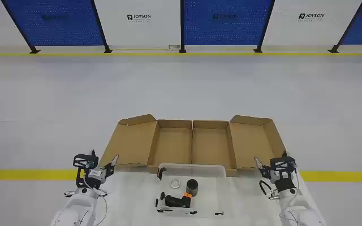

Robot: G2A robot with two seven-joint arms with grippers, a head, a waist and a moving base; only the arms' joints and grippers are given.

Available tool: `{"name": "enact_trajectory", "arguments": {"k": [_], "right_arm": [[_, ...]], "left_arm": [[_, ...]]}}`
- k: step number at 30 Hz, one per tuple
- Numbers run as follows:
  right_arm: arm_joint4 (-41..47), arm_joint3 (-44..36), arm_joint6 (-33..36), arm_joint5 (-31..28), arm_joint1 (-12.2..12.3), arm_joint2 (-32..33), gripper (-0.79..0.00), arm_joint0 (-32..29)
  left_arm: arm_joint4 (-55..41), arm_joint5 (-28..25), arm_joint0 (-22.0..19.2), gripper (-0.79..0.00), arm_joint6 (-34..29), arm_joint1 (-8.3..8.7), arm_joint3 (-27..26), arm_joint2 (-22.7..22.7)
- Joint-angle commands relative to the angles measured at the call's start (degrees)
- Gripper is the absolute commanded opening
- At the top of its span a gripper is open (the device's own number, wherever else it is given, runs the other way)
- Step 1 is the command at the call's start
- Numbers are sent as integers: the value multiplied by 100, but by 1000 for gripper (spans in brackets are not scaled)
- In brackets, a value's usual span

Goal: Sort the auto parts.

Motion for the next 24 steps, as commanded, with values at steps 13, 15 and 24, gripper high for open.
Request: {"name": "enact_trajectory", "arguments": {"k": [13, 15, 24], "right_arm": [[-369, -666, 169, -454, 7, -225, 0, -6], [-515, -912, 312, -721, 16, -336, 0, 13], [-681, -1151, 604, -1530, 61, -414, 0, 30]], "left_arm": [[0, 0, 0, 0, 0, 0, 0, 0], [0, 0, 0, 0, 0, 0, 0, 0], [0, 0, 0, 0, 0, 0, 0, 0]]}}
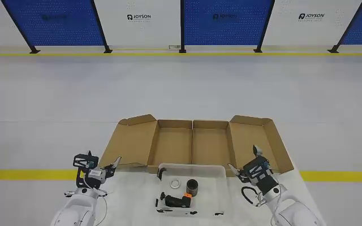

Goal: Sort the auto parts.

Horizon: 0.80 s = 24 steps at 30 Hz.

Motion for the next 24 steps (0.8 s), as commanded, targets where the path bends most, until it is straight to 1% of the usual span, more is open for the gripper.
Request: {"name": "enact_trajectory", "arguments": {"k": [1, 3, 4, 6, 8, 9, 10, 12, 15, 18, 21, 24], "right_arm": [[0, 0, -1, 2, 0, -1, 0, 0], [0, 0, -1, 2, 0, -1, 0, 0], [1, 45, 103, -250, 10, -57, 0, -4], [192, 56, 368, -1052, 52, -31, 0, 232], [200, -67, 741, -1472, 75, -102, 0, 491], [248, -148, 1034, -1801, 85, -242, 0, 679], [292, -183, 1191, -1916, 87, -307, 0, 798], [478, -229, 1678, -2332, 89, -574, 0, 1181], [719, -193, 2518, -2519, 55, -1100, 0, 1780], [978, 30, 3239, -2555, -13, -1741, 0, 2389], [1441, 501, 3880, -2547, -112, -2375, 0, 3036], [2014, 1076, 4357, -2444, -235, -2936, 0, 3653]], "left_arm": [[0, 0, 0, 0, 0, 0, 0, 0], [0, 0, 0, 0, 0, 0, 0, 0], [0, 0, 0, 0, 0, 0, 0, 0], [0, 0, 0, 0, 0, 0, 0, 0], [0, 0, 0, 0, 0, 0, 0, 0], [0, 0, 0, 0, 0, 0, 0, 0], [0, 0, 0, 0, 0, 0, 0, 0], [0, 0, 0, 0, 0, 0, 0, 0], [0, 0, 0, 0, 0, 0, 0, 0], [0, 0, 0, 0, 0, 0, 0, 0], [0, 0, 0, 0, 0, 0, 0, 0], [0, 0, 0, 0, 0, 0, 0, 0]]}}
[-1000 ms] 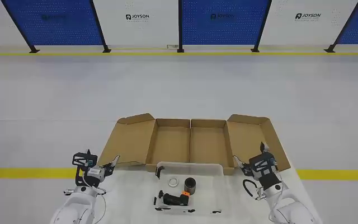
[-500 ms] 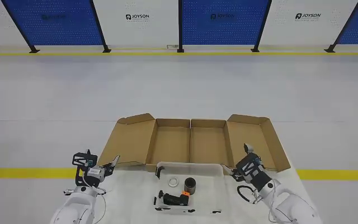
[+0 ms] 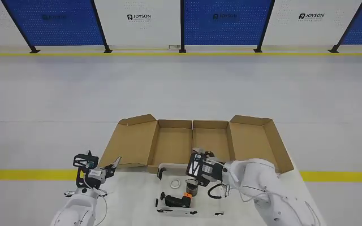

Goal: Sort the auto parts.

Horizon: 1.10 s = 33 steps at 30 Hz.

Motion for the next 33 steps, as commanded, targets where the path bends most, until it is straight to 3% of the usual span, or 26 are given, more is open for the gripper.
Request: {"name": "enact_trajectory", "arguments": {"k": [1, 8, 10, 11, 16, 19, 23, 29, 33], "right_arm": [[349, 356, 224, 57, -68, -323, 0, 359], [1405, 1371, 613, -659, -189, -967, -15, 1036], [1596, 1565, 722, -866, -191, -1072, -185, 1148], [1634, 1638, 686, -903, -184, -1149, -219, 1189], [1424, 1803, 623, -966, -84, -1414, -215, 1309], [1291, 1795, 661, -927, -40, -1397, -332, 1273], [1162, 1814, 614, -975, 23, -1342, -379, 1213], [1059, 1818, 621, -926, 105, -1305, -376, 1133], [1078, 1943, 570, -777, 118, -1275, -280, 1185]], "left_arm": [[0, 0, 0, 0, 0, 0, 0, 0], [0, 0, 0, 0, 0, 0, 0, 0], [0, 0, 0, 0, 0, 0, 0, 0], [0, 0, 0, 0, 0, 0, 0, 0], [0, 0, 0, 0, 0, 0, 0, 0], [0, 0, 0, 0, 0, 0, 0, 0], [0, 0, 0, 0, 0, 0, 0, 0], [0, 0, 0, 0, 0, 0, 0, 0], [0, 0, 0, 0, 0, 0, 0, 0]]}}
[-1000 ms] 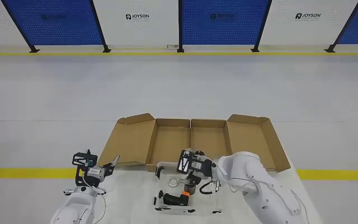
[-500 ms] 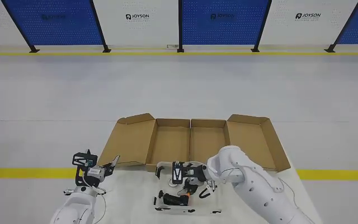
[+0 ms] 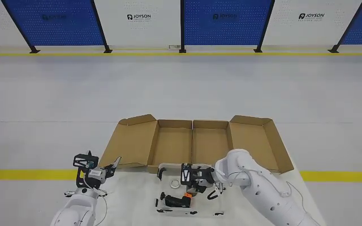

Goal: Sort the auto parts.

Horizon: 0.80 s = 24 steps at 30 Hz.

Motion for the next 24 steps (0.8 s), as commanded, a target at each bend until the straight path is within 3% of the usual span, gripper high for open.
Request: {"name": "enact_trajectory", "arguments": {"k": [1, 8, 24], "right_arm": [[16, 64, -26, 70, 0, 5, -274, 37], [90, 360, -63, 333, -36, -84, -182, 229], [189, 1308, -188, 534, -312, -789, -105, 736]], "left_arm": [[0, 0, 0, 0, 0, 0, 0, 0], [0, 0, 0, 0, 0, 0, 0, 0], [0, 0, 0, 0, 0, 0, 0, 0]]}}
